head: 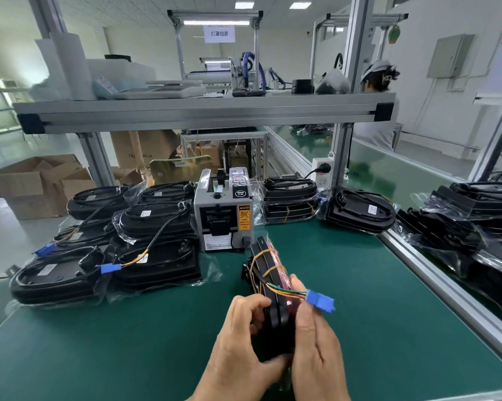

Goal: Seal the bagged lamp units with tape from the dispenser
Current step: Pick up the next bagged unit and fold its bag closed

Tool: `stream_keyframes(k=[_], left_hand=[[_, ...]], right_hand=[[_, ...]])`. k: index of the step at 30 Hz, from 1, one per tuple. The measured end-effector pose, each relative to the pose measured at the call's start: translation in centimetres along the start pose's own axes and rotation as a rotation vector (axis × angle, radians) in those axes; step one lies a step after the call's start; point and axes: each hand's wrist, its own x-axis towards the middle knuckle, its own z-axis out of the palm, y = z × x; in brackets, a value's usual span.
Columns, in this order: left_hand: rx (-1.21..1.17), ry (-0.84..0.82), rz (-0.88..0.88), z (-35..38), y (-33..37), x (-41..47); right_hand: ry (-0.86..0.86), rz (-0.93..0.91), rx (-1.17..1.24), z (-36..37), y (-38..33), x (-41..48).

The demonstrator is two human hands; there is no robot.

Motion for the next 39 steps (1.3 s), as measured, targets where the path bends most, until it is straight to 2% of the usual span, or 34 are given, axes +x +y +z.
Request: stream_keyframes(k=[2, 4, 6, 8, 10, 13, 17, 23, 25, 28, 31, 34, 36, 39], left_hand=[[0.000, -0.019, -0.001, -0.6, -0.1, -0.1], [0.003, -0.023, -0.029, -1.3, 0.1, 0.1], [0.054, 0.063, -0.039, -2.0, 0.4, 0.5], [0.179, 0.122, 0.035, -2.9, 1.0, 1.3], [0.240, 0.031, 0.129, -3.3, 2.1, 2.2], [0.171, -0.131, 0.169, -3.5, 2.7, 2.9], [0.110, -0.069, 0.200, -5.1, 0.7, 2.1], [0.565, -0.269, 0.400, -4.0, -0.8, -0.6], [0.606, -0.233, 0.413, -3.5, -0.8, -0.7], [0.481, -0.071, 0.389, -4.0, -0.3, -0.9], [0.279, 0.074, 0.299, -4.7, 0.5, -0.6], [0.085, 0.189, 0.122, -5.0, 0.7, 2.5], [-0.009, 0.285, -0.154, -5.1, 0.3, 6.2], [-0.403, 0.392, -0.649, -5.4, -2.0, 12.6]], right_hand=[[0.037, -0.010, 0.014, 0.0, 0.2, -0.2], [0.002, -0.019, -0.025, -0.2, 0.5, -0.2], [-0.070, -0.015, -0.091, -0.3, 0.6, -0.1], [-0.088, -0.002, -0.097, -0.4, 0.8, -0.2], [-0.082, -0.010, -0.110, -0.4, 0.8, -0.2], [-0.091, -0.010, -0.100, -0.6, 0.6, -0.1], [-0.110, 0.025, -0.099, -1.2, 0.4, 0.1], [-0.143, 0.045, -0.090, -1.1, 0.2, 0.0], [-0.127, 0.043, -0.079, -0.9, 0.2, -0.1], [-0.105, 0.040, -0.067, -1.0, 0.4, 0.0], [-0.099, 0.019, -0.066, -1.0, 0.6, 0.2], [-0.083, -0.003, -0.074, -0.8, 0.9, 0.3], [-0.066, -0.007, -0.083, -0.6, 1.2, 0.4], [-0.051, -0.007, -0.084, -0.5, 1.7, 0.6]])
